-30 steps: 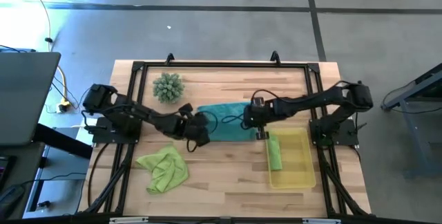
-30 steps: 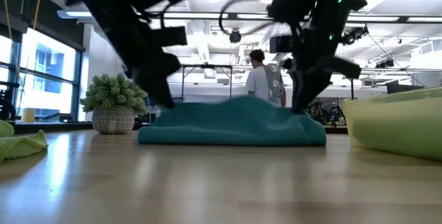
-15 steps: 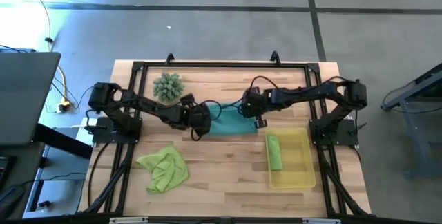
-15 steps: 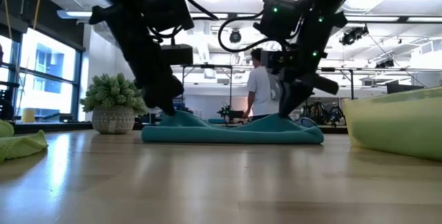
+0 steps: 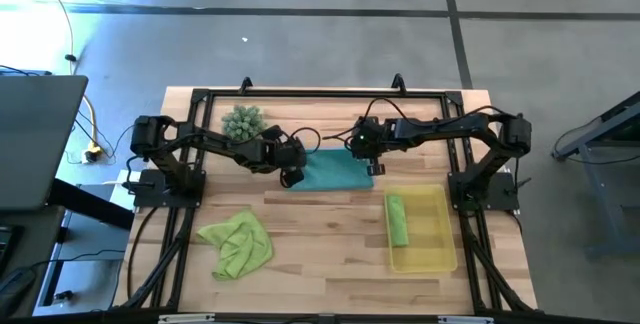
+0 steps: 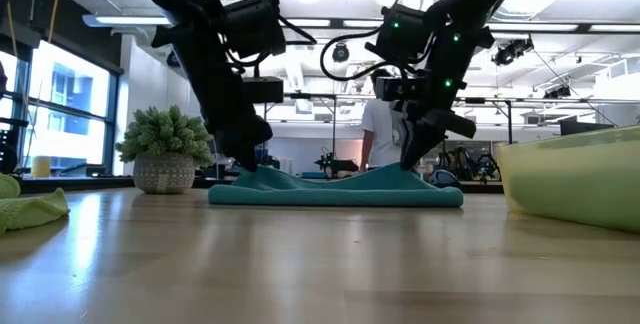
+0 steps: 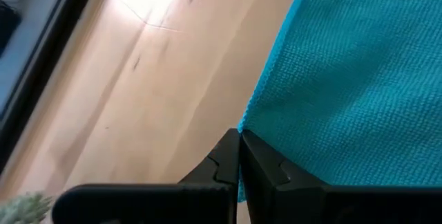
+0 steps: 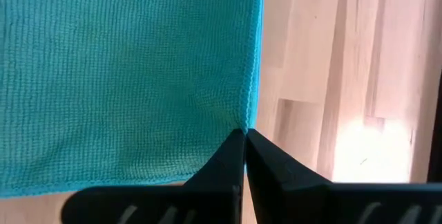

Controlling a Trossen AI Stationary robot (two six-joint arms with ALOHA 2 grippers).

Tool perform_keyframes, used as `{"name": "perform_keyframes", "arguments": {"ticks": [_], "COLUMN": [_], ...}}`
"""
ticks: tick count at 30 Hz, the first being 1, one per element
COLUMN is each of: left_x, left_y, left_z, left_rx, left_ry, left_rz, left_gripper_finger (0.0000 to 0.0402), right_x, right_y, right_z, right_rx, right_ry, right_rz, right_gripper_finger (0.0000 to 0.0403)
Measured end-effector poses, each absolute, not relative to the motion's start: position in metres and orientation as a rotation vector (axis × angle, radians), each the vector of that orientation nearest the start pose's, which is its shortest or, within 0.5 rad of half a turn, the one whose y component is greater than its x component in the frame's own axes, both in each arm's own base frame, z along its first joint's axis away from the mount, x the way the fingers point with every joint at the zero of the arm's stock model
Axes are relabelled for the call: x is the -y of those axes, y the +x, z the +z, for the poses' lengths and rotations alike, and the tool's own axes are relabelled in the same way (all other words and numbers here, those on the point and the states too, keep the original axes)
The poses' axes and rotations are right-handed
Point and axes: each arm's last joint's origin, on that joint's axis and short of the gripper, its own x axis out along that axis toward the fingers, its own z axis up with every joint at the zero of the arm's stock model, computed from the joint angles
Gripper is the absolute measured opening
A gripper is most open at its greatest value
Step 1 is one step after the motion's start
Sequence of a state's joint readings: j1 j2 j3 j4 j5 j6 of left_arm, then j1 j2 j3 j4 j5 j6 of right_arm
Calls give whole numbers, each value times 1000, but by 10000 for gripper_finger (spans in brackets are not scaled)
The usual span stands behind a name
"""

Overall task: Roll microfiber towels into tight, uniform cylinder then place into a basket
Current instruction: Fold the blue cloth

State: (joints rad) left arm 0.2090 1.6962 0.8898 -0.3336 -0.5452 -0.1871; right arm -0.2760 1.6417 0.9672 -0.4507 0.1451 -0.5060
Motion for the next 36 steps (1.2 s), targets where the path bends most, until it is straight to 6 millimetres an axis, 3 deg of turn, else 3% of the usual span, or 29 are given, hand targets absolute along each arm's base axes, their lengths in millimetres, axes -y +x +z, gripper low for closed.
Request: {"name": "perform_keyframes", "arguments": {"ticks": [14,21,26,30,36], "left_x": [-82,-82,-84,-90,-98], "left_y": [295,295,295,293,290], "left_z": [146,147,147,147,146], "left_rx": [-1098,-1101,-1104,-1107,-1118], "left_ry": [78,116,116,104,89], "left_rz": [740,727,730,748,769], "left_gripper_finger": [1,1,1,1,35], "right_x": [88,91,88,82,75], "right_y": [293,291,290,291,293], "right_z": [172,173,172,171,171], "right_rx": [-1232,-1275,-1255,-1215,-1207], "right_ry": [-350,-411,-256,-81,-29], "right_rz": [-76,-176,-203,-104,-110], "right_gripper_finger": [4,83,121,120,117]}}
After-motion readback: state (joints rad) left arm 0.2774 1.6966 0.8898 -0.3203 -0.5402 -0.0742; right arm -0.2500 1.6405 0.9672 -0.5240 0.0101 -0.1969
